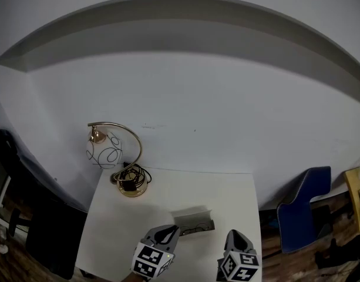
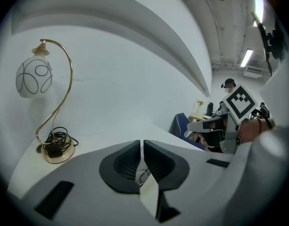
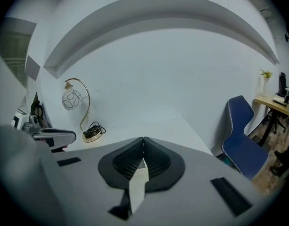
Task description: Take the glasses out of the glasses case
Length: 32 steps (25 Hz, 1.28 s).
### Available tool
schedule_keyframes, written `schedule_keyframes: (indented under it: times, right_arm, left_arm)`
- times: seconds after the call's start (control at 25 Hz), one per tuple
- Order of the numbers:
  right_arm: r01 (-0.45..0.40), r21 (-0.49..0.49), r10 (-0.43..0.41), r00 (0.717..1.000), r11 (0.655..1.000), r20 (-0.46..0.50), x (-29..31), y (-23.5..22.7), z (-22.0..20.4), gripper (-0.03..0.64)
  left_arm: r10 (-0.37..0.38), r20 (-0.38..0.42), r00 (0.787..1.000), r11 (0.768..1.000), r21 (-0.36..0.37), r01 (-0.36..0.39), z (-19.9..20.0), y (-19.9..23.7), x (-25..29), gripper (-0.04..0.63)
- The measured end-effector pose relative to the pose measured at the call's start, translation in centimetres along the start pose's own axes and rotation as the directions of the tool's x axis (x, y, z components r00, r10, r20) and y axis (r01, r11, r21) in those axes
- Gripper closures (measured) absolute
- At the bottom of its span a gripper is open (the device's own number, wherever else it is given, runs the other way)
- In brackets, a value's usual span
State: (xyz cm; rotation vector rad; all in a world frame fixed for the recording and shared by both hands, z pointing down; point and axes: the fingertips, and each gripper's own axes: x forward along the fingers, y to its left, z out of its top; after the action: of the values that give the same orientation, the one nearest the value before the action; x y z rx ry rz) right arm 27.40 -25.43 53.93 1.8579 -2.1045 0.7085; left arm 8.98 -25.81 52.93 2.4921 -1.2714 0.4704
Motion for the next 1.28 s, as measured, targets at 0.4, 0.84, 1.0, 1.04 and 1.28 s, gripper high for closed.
schedule_keyframes:
  times: [0.4,0.84,1.0,1.04,1.28]
  right_arm:
    - [0.03,0.042,-0.028,0.999,0.999,-0.038,-0.3,-2.0,-2.2,0.584]
    - [0.025,0.064,-0.019,0.996,0.998,-0.088,0.2,-3.0,-3.9,0.584]
    - [0.025,0.071,-0.017,0.995,0.997,-0.101,0.6,-3.4,-4.5,0.584]
    - [0.026,0.073,-0.018,0.994,0.997,-0.106,0.6,-3.5,-4.6,0.584]
    - [0.032,0.082,-0.022,0.992,0.996,-0.127,1.1,-3.9,-5.3,0.584]
  left_arm:
    - [-0.1,-0.104,0.99,0.992,0.06,0.107,-1.8,-1.6,2.1,0.491]
    - [-0.234,-0.285,0.93,0.938,0.185,0.293,-4.1,-2.9,4.9,0.474]
    - [-0.268,-0.367,0.891,0.904,0.223,0.364,-4.9,-2.9,6.0,0.474]
    - [-0.273,-0.386,0.881,0.897,0.23,0.378,-5.1,-2.9,6.3,0.474]
    - [-0.277,-0.491,0.826,0.849,0.277,0.45,-7.0,-2.8,7.6,0.474]
